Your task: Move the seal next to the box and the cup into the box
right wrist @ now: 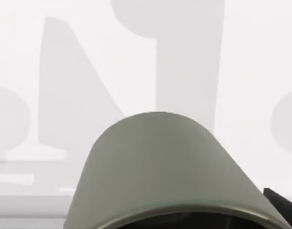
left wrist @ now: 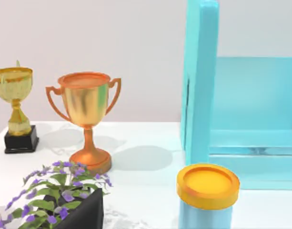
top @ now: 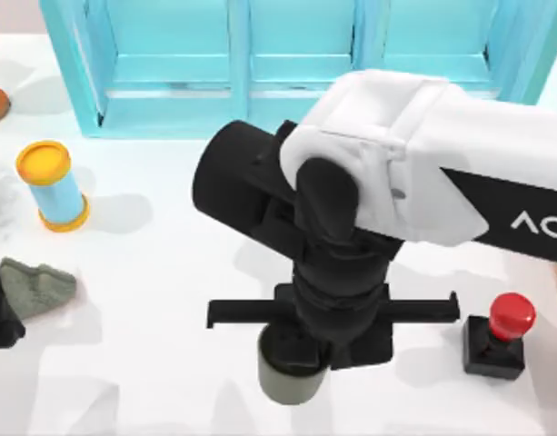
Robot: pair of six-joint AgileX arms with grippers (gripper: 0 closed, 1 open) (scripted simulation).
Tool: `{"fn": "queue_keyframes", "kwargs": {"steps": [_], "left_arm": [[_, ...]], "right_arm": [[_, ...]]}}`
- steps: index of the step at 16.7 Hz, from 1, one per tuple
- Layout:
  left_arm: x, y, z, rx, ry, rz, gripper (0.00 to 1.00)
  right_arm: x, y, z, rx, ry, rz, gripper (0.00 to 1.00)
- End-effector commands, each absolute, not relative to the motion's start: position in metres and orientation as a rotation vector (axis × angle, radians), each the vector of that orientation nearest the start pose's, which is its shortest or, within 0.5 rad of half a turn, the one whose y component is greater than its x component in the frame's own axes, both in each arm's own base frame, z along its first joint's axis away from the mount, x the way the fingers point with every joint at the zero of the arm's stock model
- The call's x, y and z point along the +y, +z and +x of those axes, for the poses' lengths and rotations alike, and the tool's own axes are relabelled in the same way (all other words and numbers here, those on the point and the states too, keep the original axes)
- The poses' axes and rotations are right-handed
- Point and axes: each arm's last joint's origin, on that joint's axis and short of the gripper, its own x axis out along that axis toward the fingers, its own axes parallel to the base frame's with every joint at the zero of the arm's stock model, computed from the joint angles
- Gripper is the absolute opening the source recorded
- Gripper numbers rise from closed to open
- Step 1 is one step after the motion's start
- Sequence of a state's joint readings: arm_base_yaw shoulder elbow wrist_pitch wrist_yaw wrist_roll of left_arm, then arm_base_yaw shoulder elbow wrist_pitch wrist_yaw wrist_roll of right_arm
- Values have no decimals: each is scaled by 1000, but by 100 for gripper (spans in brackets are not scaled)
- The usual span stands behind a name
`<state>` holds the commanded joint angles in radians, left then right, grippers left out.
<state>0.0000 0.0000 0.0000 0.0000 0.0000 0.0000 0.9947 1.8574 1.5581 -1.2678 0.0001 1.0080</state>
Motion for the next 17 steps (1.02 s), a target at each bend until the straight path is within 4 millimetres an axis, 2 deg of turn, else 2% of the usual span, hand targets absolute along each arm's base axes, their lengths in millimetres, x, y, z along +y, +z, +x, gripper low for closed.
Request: {"fn": "queue_keyframes", "kwargs": {"steps": [2,4,7,10,12,15,17], "left_arm": [[-1,160,106,0,0,0,100],[-1,160,106,0,0,0,100],[-1,160,106,0,0,0,100],[-1,160,106,0,0,0,100],[-1,160,106,0,0,0,100],[-1,160,106,0,0,0,100],[-1,160,106,0,0,0,100]], "right_arm": [[291,240,197,1568,-3,11,0],[273,242,214,1564,0,14,0],[221,244,252,1556,-3,14,0],[140,243,287,1555,-17,-1,0],[75,242,296,1559,-29,-14,0],[-16,239,283,1561,-42,-31,0],[-61,237,263,1556,-50,-38,0]]}}
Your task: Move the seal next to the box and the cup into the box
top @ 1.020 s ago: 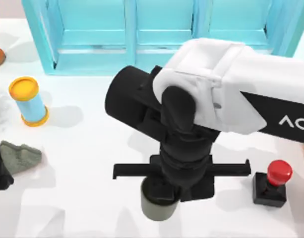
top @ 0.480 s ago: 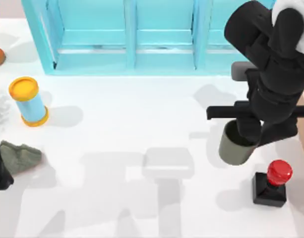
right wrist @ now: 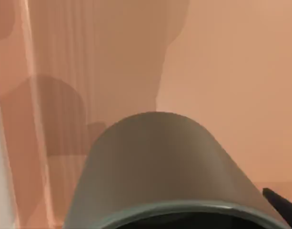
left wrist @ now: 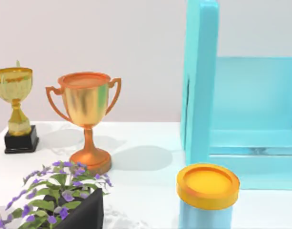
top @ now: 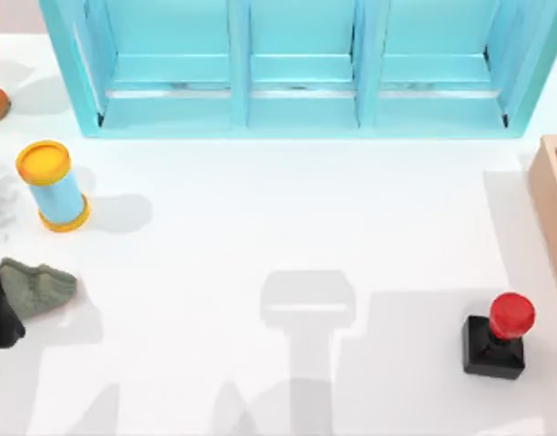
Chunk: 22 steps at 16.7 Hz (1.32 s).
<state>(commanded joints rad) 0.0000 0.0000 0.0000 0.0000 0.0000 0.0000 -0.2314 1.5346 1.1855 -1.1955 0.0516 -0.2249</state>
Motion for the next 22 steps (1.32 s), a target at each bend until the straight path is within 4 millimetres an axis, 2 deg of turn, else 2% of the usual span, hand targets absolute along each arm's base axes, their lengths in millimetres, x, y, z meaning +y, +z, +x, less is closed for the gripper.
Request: {"fn": "queue_keyframes", "kwargs": {"steps": [3,6,12,17,22], "left_arm": [[-1,160,106,0,0,0,100],[-1,160,106,0,0,0,100],[-1,160,106,0,0,0,100],[-1,160,106,0,0,0,100],[-1,160,106,0,0,0,100]], "right_arm": [[-101,235,232,1544,-59,-46,0],[-116,232,213,1534,-64,-50,0],[-116,231,213,1537,-59,-49,0],[-108,215,215,1502,-29,10,0],[-111,196,218,1489,-66,-21,0]]}}
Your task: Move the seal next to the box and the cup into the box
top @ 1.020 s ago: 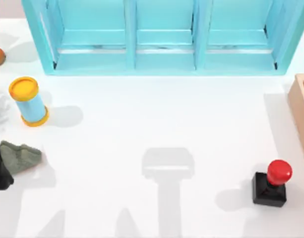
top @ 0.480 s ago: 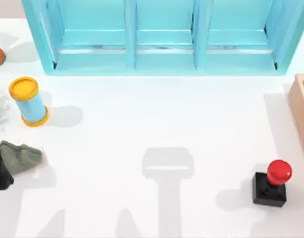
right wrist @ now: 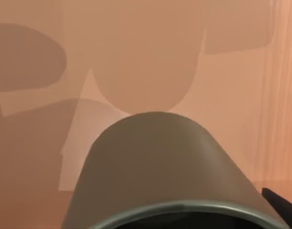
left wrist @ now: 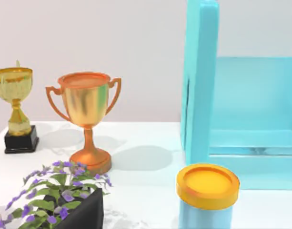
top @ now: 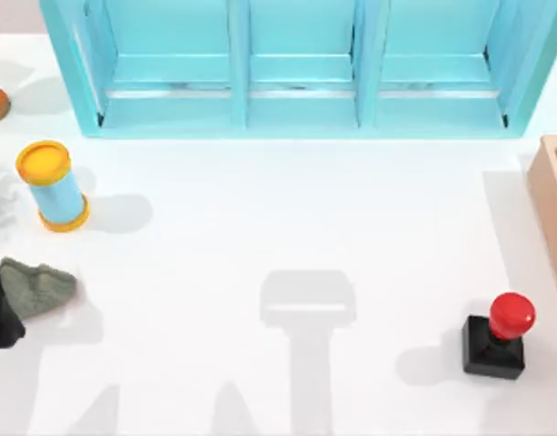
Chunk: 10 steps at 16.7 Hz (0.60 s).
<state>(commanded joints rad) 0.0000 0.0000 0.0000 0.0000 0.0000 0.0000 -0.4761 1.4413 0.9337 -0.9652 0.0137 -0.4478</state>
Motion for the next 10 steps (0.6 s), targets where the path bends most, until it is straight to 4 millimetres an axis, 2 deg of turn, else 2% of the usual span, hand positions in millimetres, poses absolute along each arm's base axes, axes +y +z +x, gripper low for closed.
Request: {"fn": "queue_keyframes", "kwargs": {"steps": [5,10], "left_arm": [[-1,160,106,0,0,0,100],[-1,160,106,0,0,0,100]], "right_arm": [[-112,170,213,1526,-67,-50,0],[-112,167,213,1533,-64,-50,0]]}}
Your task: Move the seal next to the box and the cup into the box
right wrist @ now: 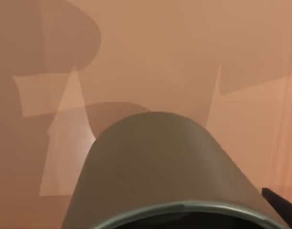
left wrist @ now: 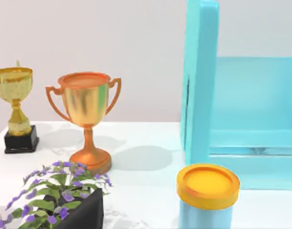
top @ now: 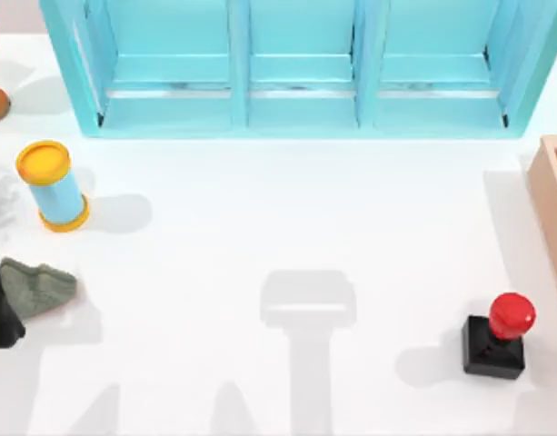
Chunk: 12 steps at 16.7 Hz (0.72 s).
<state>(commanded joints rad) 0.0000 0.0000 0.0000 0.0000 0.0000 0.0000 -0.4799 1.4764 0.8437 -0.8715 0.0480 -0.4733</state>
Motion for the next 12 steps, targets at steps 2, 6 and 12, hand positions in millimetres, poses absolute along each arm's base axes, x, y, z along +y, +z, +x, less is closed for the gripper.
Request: {"fn": "queue_keyframes", "kwargs": {"steps": [2,6,12], "left_arm": [[-1,160,106,0,0,0,100],[-1,160,106,0,0,0,100],[-1,160,106,0,0,0,100]], "right_arm": [[-112,167,213,1533,-64,-50,15],[-112,167,213,1533,-64,-50,45],[-112,167,213,1533,-64,-50,90]]}}
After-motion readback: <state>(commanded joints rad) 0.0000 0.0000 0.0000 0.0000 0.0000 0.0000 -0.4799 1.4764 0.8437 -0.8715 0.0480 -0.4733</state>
